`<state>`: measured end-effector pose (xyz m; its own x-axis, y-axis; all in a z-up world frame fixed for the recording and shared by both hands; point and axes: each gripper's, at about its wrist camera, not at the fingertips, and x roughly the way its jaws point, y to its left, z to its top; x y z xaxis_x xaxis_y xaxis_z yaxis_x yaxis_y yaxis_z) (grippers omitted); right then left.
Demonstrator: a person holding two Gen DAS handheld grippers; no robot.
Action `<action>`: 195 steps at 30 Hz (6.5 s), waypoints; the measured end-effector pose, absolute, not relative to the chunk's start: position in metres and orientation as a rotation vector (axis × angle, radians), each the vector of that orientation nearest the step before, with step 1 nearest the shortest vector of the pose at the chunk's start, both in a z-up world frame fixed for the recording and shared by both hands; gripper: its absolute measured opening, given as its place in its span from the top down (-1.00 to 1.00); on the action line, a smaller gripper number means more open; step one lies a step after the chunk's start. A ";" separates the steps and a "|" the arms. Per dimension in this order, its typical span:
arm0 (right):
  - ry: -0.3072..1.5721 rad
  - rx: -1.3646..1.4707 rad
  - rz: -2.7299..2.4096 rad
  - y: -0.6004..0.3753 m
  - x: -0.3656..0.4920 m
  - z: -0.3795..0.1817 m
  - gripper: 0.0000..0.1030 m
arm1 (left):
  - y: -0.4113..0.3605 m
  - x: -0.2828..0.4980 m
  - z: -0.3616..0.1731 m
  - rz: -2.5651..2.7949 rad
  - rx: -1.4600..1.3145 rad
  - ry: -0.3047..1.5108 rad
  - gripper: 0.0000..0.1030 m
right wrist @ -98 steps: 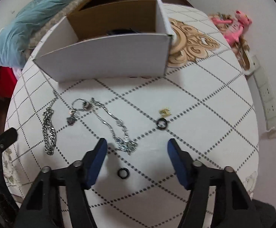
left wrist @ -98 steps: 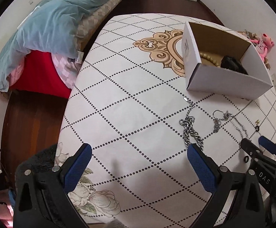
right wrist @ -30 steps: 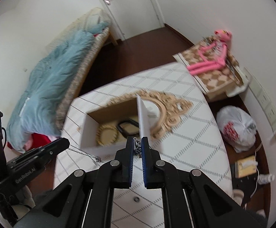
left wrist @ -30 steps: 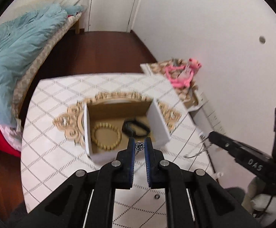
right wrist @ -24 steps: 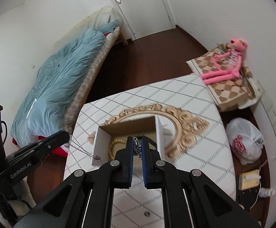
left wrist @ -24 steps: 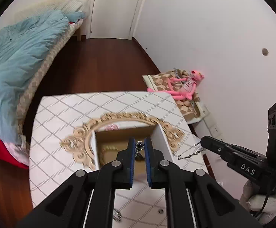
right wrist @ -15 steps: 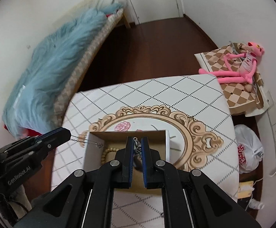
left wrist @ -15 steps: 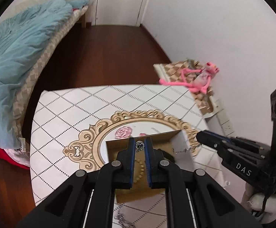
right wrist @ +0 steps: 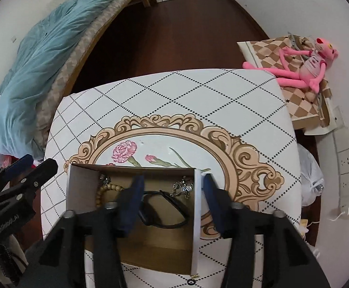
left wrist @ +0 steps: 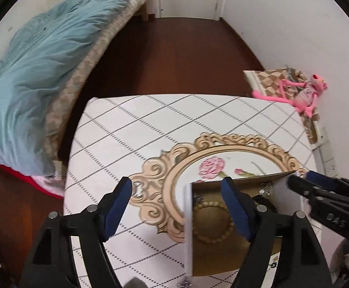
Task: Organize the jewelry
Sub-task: 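Lower both chains into the box and open both tools, then grasp a small black ring with the right tool while the left tool grasps the thick silver chain, then carry the ring and chain into the box and open both tools, then grasp the second black ring with the right tool while the left tool grasps the gold charm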
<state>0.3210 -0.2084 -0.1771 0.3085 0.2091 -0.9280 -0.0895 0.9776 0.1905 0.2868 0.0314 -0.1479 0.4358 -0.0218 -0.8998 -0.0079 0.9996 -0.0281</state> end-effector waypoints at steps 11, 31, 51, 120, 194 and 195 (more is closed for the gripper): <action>1.221 -0.065 0.097 -0.202 0.274 -0.180 -0.84 | 0.035 0.249 -0.160 0.055 0.011 1.114 -0.96; 1.113 -0.049 0.041 -0.218 0.200 -0.136 -0.91 | 0.018 0.178 -0.120 0.030 -0.013 1.031 -0.96; 0.979 -0.003 0.027 -0.226 0.111 -0.088 -0.91 | 0.032 0.106 -0.090 0.064 -0.052 0.952 -0.96; 0.964 0.288 0.235 -0.242 0.163 -0.109 0.75 | 0.016 0.164 -0.085 -0.374 -0.201 0.951 0.88; 0.964 0.053 0.052 -0.229 0.100 -0.072 -0.93 | 0.026 0.092 -0.081 0.070 -0.006 0.925 -0.99; 0.988 0.066 0.041 -0.233 0.101 -0.085 -0.93 | 0.025 0.092 -0.087 0.073 -0.002 0.936 -1.00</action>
<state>0.1010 -0.2333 -0.0850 0.5500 0.0641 -0.8327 -0.0044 0.9973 0.0739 0.0922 0.0251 -0.0872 0.5906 0.0615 -0.8046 -0.0632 0.9976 0.0298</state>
